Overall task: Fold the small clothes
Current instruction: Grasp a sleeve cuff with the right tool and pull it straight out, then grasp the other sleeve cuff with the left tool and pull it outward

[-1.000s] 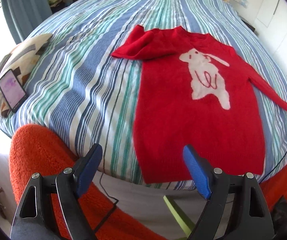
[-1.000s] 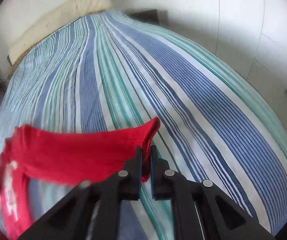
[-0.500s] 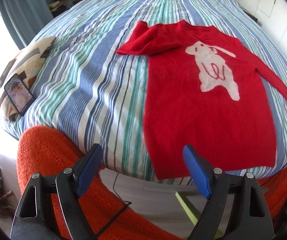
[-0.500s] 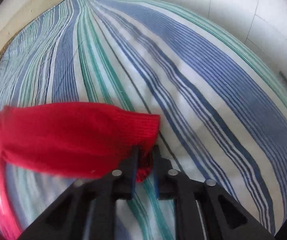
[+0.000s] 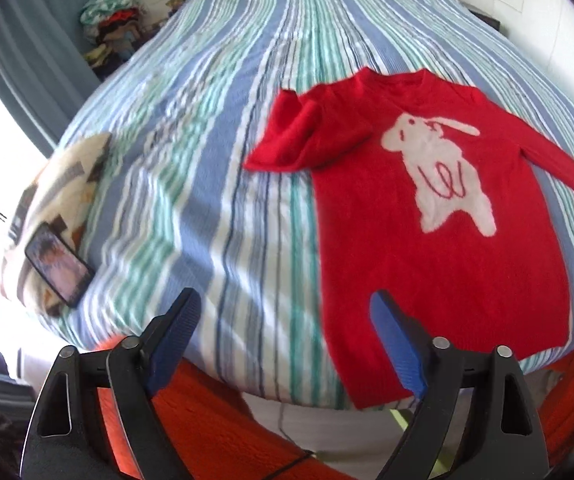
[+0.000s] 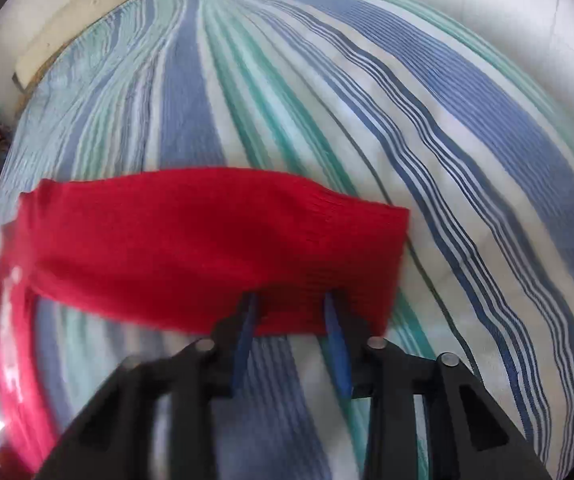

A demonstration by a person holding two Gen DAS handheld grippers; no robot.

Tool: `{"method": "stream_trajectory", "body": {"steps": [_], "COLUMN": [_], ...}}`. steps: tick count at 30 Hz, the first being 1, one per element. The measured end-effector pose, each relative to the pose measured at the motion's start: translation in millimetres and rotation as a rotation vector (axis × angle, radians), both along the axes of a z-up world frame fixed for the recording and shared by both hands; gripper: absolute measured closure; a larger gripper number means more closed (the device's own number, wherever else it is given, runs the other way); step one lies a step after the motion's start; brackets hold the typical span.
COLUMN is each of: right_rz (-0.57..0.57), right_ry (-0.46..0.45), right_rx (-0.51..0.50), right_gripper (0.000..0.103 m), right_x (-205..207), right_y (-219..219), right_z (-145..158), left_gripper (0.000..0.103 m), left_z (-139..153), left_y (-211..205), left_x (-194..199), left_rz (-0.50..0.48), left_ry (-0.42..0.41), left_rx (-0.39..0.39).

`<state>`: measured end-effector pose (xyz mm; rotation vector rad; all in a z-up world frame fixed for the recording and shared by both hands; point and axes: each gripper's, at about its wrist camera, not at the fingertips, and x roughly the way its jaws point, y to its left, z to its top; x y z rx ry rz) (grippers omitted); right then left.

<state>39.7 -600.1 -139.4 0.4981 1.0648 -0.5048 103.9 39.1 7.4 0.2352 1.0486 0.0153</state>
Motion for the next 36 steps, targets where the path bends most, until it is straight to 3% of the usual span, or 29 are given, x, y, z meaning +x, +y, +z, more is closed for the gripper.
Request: {"method": "stream_trajectory", "body": {"steps": [1,3,5,9,11,15,18,20,23,25,27,31,34,36], "right_rz": [-0.039,-0.096,-0.065,0.088,0.151,0.198,0.183,0.164,0.148,0.140,0.137,0.132,0.134,0.138], "right_ry": [-0.033,-0.031,-0.080,-0.114,-0.114,-0.108,-0.138,-0.152,-0.169,-0.168,-0.166,-0.170,-0.165,-0.160], "right_rx": [0.003,-0.077,-0.109,-0.252,-0.336,-0.355,-0.401,-0.398,-0.383,-0.375,-0.374,-0.388,-0.387,-0.381], "right_gripper": [0.084,0.079,0.077,0.064,0.057,0.057,0.057,0.057,0.057,0.057,0.057,0.057,0.057,0.057], "right_x": [-9.1,-21.9,-34.4,-64.8,-82.9,-108.1,-124.5,-127.8,-130.6,-128.6,-127.9,-129.9,-128.4,-128.1], "right_y": [-2.7,1.5,15.6,68.9,98.6,132.9,136.4,132.3,126.8,123.4,122.5,124.1,124.7,124.3], "right_z": [3.1,21.8,49.1,96.1,107.1,103.7,106.7,109.0,109.8,109.3,109.3,111.1,110.3,110.4], "left_gripper": [0.007,0.007,0.007,0.007,0.009,0.020,0.033,0.035,0.038,0.052,0.098,0.098,0.098,0.098], "left_z": [6.4,13.7,11.9,3.7,-4.5,-44.4,-80.1,-92.7,-99.9,-106.1,-114.0,-90.0,-41.3,-7.4], "left_y": [4.0,7.1,-0.1,-29.9,-43.0,-52.0,-43.2,-45.8,-63.2,-74.4,-80.4,-73.1,-39.6,4.3], "left_x": [4.7,16.5,35.8,110.9,165.2,261.6,300.8,307.3,300.6,295.9,294.3,286.0,271.3,256.5], "left_rz": [-0.009,-0.044,-0.119,-0.290,-0.320,-0.212,-0.091,-0.078,-0.139,-0.172,-0.163,-0.124,-0.065,0.033], "left_ry": [-0.030,-0.083,-0.104,-0.067,0.029,0.172,0.293,0.324,0.319,0.325,0.336,0.229,0.109,0.024], "left_rx": [0.021,0.049,0.061,0.023,-0.059,-0.071,-0.097,-0.114,-0.113,-0.108,-0.092,-0.119,-0.243,-0.327]}}
